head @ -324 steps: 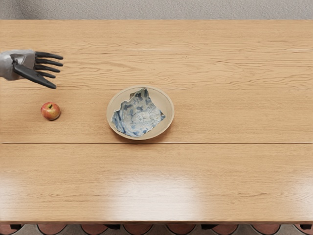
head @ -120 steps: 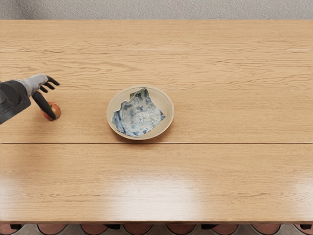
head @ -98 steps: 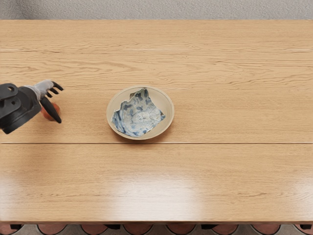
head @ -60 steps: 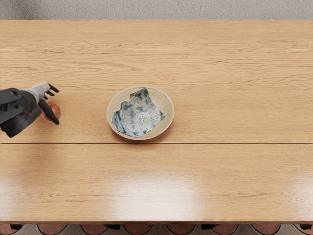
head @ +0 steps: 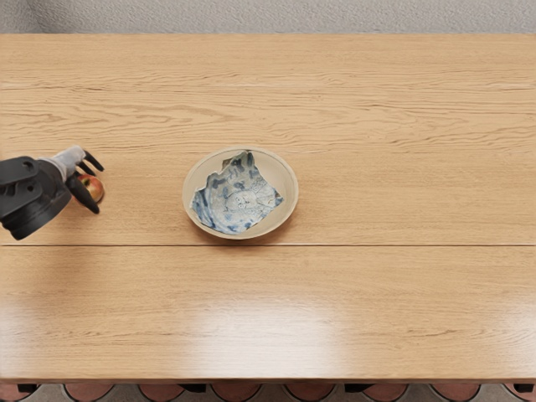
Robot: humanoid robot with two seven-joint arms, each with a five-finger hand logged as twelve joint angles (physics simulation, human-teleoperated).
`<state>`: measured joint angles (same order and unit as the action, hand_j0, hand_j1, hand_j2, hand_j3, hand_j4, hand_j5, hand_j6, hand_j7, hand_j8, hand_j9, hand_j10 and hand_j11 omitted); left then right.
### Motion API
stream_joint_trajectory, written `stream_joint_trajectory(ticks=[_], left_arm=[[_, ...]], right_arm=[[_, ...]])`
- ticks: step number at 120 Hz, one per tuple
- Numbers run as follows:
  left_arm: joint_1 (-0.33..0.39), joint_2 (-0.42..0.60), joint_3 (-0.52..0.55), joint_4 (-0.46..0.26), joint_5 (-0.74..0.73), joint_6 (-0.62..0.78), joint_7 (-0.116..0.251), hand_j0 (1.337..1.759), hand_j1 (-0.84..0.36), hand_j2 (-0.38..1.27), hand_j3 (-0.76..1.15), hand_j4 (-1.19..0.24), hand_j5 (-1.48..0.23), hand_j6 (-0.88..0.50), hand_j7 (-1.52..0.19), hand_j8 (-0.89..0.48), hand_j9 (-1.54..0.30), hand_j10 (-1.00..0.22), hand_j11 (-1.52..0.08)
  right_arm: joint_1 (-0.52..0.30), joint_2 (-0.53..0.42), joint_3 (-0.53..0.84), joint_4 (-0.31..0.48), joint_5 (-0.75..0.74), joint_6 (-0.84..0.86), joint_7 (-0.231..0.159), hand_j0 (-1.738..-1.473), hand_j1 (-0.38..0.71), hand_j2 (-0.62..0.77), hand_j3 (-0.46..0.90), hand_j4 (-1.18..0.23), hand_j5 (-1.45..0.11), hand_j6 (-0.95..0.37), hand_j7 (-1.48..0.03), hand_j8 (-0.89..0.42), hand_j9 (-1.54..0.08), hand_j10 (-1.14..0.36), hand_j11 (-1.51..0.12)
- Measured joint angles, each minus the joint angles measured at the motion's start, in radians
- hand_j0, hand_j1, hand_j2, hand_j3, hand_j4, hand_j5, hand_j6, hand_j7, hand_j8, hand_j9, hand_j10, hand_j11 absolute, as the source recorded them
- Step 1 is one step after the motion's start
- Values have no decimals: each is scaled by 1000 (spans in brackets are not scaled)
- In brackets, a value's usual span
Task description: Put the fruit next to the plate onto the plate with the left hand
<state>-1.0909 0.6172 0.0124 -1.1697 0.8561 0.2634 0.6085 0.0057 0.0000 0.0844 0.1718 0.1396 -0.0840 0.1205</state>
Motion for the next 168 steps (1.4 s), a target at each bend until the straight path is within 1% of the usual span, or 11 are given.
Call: stream_joint_trajectory(ticks=[10,19,28,39,53,67,73,82,105,138,168], left_arm=[[-1,0,3,-1,1,0,1,1656,-198,151,193,-482,-604,-451,-569,-303,-551,-474,-615],[-1,0,4,-2,2,2,0,1656,-262,149,136,-533,-672,-511,-649,-329,-516,-525,-683],[0,1,3,-1,3,4,-3,1656,-330,166,94,-597,-760,-429,-743,-359,-505,-590,-771],[1,1,3,1,3,8,-6,1655,-409,288,60,-672,-869,-331,-855,-384,-448,-520,-882],[1,1,3,2,1,11,-5,1652,-456,352,34,-612,-995,-237,-983,-400,-445,-452,-1005],[-2,1,5,-2,-5,11,0,1648,-449,356,19,-608,-1064,-202,-1063,-404,-413,-461,-1085],[-9,7,3,-4,-8,8,0,1647,-426,321,15,-615,-1083,-205,-1089,-471,-572,-478,-1113],[-37,11,0,-18,-15,2,0,1645,-383,309,10,-676,-1096,-253,-1117,-375,-764,-499,-1147],[-147,24,-20,-76,-165,-128,1,1644,-300,242,4,-744,-1071,-304,-1124,-355,-997,-579,-1182],[-221,22,-108,-100,-416,-353,3,1641,-341,306,1,-779,-1085,-319,-1135,-292,-1106,-641,-1194],[-291,-45,-119,-137,-538,-408,1,1636,-324,318,0,-738,-1120,-313,-1155,-272,-1162,-718,-1228]], right_arm=[[0,0,0,0,0,0,0,-1658,-307,-7,0,-35,-45,-35,-45,-35,-45,-35,-45],[0,0,0,0,0,0,-1,-1658,-307,-7,0,-35,-45,-35,-45,-35,-45,-35,-45],[0,0,0,0,0,0,-1,-1658,-307,-7,0,-35,-45,-35,-45,-35,-45,-35,-45],[0,0,0,0,0,0,-1,-1658,-307,-7,0,-35,-45,-35,-45,-35,-45,-35,-45],[0,0,0,0,0,0,-1,-1658,-307,-7,0,-35,-45,-35,-45,-35,-45,-35,-45],[1,0,0,0,0,1,-1,-1658,-307,-7,0,-35,-45,-35,-45,-35,-45,-35,-45],[2,0,0,0,0,1,-1,-1658,-307,-7,0,-35,-45,-35,-45,-35,-45,-35,-45],[2,0,0,0,0,1,-1,-1658,-307,-7,0,-35,-45,-35,-45,-35,-45,-35,-45],[3,0,0,-1,0,1,-1,-1658,-308,-7,0,-35,-45,-35,-45,-35,-45,-35,-45],[6,0,1,-1,0,0,0,-1658,-308,-7,0,-35,-45,-35,-45,-35,-45,-35,-45],[8,0,1,0,0,0,0,-1658,-308,-7,0,-35,-45,-35,-45,-35,-45,-35,-45]])
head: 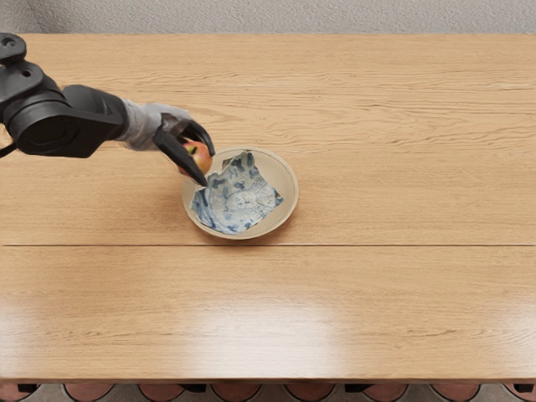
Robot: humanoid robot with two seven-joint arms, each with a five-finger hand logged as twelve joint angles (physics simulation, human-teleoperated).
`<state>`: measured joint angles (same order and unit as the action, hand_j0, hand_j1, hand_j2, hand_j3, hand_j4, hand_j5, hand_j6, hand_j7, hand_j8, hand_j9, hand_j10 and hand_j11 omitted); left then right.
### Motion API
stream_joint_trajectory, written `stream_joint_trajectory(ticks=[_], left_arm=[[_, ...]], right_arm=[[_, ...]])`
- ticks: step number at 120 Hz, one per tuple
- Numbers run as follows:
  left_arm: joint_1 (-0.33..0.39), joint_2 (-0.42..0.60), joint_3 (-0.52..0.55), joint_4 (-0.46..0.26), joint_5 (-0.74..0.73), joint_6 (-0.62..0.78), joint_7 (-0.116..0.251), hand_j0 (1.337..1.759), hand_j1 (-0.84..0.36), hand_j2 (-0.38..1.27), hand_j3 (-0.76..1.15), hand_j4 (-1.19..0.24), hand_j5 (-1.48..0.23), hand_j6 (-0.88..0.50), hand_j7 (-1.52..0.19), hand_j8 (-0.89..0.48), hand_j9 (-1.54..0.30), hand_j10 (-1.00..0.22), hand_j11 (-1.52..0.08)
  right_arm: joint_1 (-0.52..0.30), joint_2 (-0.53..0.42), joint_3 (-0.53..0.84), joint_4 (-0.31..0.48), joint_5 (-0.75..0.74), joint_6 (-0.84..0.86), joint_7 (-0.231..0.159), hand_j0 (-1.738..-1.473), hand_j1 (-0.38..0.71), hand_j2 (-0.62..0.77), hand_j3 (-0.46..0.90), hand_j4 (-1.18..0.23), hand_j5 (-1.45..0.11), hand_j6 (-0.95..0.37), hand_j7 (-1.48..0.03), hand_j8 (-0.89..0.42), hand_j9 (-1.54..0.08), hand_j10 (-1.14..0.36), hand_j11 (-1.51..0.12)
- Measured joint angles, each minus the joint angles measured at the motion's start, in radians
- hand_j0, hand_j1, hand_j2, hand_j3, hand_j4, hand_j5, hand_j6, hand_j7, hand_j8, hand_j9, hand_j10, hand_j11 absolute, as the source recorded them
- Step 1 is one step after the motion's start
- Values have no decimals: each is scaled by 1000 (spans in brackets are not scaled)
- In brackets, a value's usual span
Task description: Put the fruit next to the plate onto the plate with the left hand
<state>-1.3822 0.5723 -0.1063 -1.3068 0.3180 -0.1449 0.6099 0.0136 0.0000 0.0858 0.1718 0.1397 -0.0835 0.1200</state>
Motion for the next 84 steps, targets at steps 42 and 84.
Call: stream_joint_trajectory(ticks=[42,84], left_arm=[[16,-113,2,20,-4,28,1,1634,-418,304,0,-587,-1149,-234,-1163,-330,-1181,-884,-1236],[22,-168,25,33,24,118,1,1648,-281,176,0,-561,-766,-366,-780,-403,-782,-791,-807]], right_arm=[[1,0,0,0,0,0,1,-1658,-308,-7,0,-35,-45,-35,-45,-35,-45,-35,-45],[3,0,0,0,0,0,1,-1658,-308,-7,0,-35,-45,-35,-45,-35,-45,-35,-45]])
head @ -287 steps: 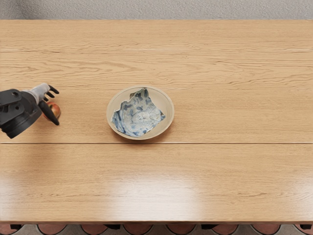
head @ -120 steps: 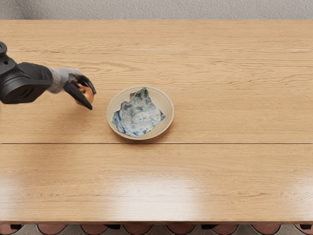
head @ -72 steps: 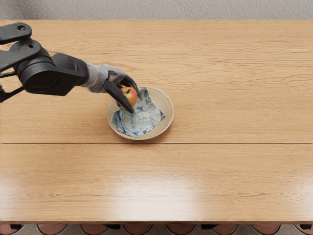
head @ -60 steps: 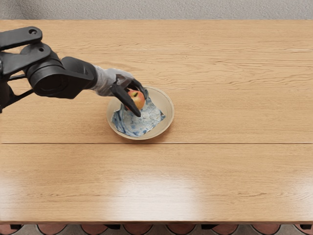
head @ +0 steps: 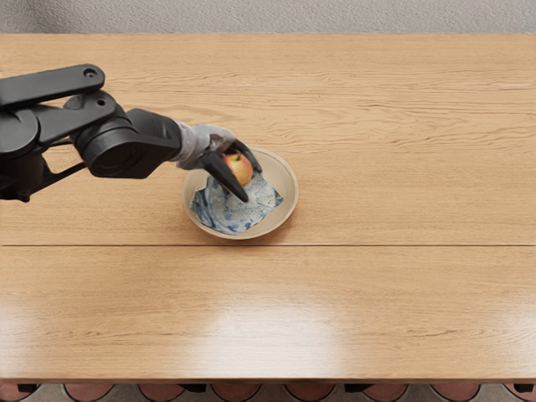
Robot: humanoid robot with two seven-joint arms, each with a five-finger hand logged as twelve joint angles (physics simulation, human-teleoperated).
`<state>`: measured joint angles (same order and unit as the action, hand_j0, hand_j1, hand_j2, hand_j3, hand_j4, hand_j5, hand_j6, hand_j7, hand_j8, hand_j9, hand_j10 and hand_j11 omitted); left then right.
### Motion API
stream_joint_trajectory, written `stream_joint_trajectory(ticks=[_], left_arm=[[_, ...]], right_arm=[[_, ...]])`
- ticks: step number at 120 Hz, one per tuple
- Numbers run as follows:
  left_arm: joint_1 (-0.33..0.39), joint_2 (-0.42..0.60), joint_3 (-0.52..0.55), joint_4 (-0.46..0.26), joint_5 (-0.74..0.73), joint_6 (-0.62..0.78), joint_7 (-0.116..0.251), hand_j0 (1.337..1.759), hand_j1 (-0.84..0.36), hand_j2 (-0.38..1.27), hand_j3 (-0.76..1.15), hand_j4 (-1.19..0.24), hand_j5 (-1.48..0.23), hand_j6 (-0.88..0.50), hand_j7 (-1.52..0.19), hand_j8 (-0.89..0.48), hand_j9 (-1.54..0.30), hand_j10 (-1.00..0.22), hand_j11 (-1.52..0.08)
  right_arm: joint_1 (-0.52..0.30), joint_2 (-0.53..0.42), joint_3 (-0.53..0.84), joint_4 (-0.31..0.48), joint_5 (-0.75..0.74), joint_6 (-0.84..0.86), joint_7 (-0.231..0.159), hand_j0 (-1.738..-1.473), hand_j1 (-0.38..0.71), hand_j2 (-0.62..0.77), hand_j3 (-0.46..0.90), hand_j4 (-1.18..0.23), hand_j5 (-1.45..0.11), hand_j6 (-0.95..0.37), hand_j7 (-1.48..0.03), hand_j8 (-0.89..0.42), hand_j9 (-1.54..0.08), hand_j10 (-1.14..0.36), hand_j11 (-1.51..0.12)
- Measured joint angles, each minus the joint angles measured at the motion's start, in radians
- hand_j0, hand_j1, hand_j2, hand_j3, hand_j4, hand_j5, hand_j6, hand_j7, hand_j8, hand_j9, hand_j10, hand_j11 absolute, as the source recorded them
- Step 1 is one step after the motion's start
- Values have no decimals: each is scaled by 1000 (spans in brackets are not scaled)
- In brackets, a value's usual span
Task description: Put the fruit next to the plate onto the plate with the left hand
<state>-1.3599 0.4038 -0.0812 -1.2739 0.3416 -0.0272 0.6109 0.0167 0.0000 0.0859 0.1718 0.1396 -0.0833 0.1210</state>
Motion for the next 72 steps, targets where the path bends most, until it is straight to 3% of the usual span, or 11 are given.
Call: stream_joint_trajectory(ticks=[19,45,72], left_arm=[[-1,1,4,-3,3,12,0,1654,-203,125,0,-477,-634,-371,-643,-388,-649,-658,-655],[-7,6,15,-39,37,48,0,1656,-156,96,0,-427,-561,-388,-563,-383,-566,-492,-567],[-9,17,23,-77,70,81,0,1658,-34,69,0,-322,-420,-310,-421,-308,-422,-344,-422]], right_arm=[[0,0,0,0,0,0,0,-1658,-307,-7,0,-35,-45,-35,-45,-35,-45,-35,-45],[1,0,0,0,0,0,0,-1658,-308,-7,0,-35,-45,-35,-45,-35,-45,-35,-45],[4,0,0,0,0,0,0,-1658,-308,-7,0,-35,-45,-35,-45,-35,-45,-35,-45]])
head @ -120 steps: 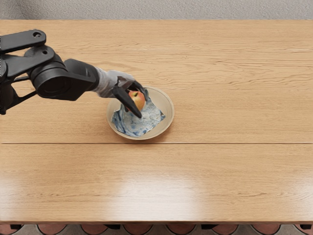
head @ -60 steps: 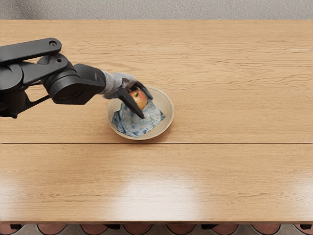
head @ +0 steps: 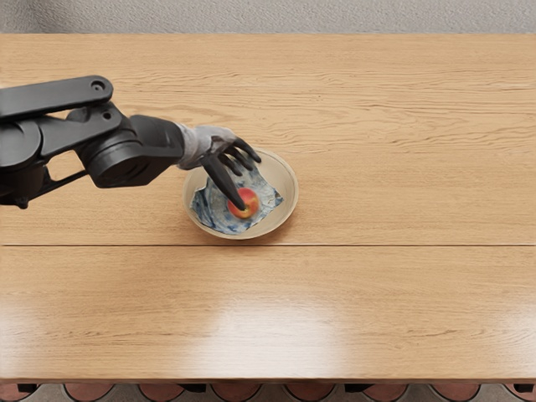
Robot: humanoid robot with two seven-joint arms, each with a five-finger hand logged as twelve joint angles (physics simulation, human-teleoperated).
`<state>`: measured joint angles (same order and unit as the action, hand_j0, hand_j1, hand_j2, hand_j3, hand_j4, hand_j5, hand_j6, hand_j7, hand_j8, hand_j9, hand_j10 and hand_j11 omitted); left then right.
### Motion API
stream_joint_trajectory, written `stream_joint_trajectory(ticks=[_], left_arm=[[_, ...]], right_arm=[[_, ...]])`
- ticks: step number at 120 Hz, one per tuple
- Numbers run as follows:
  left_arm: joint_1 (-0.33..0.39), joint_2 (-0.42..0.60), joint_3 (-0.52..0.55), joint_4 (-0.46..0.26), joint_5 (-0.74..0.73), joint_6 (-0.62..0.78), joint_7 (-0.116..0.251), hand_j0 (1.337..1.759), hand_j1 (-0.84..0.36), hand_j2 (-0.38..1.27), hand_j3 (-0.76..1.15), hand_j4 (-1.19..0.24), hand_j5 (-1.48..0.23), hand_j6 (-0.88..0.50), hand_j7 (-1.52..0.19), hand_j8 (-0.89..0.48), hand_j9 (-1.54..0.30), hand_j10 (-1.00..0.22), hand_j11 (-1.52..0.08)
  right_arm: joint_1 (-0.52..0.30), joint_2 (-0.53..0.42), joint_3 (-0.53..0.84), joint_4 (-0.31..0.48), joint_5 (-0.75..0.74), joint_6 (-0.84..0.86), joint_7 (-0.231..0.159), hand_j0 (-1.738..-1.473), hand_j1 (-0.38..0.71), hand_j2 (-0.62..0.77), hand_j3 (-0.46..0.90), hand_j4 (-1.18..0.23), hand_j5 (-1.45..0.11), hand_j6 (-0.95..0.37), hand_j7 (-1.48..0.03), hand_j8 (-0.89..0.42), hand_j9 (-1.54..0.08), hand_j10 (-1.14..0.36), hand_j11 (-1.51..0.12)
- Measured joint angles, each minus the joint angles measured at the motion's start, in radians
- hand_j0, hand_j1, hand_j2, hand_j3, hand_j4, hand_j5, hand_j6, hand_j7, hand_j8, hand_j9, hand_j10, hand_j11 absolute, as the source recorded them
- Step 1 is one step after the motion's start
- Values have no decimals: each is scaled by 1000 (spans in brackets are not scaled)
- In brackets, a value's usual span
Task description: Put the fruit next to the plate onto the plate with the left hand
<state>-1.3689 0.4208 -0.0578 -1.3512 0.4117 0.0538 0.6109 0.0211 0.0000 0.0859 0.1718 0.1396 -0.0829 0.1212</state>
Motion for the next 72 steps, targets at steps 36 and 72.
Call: stream_joint_trajectory(ticks=[36,72], left_arm=[[6,186,-51,-105,-5,-11,0,1658,27,56,0,-271,-351,-268,-351,-268,-351,-276,-351],[276,414,-367,-150,-138,-417,0,1658,41,53,0,-259,-335,-259,-335,-258,-335,-260,-335]], right_arm=[[1,0,0,0,0,0,0,-1658,-308,-7,0,-35,-45,-35,-45,-35,-45,-35,-45],[2,0,0,1,1,0,0,-1658,-307,-7,0,-35,-45,-35,-45,-35,-45,-35,-45]])
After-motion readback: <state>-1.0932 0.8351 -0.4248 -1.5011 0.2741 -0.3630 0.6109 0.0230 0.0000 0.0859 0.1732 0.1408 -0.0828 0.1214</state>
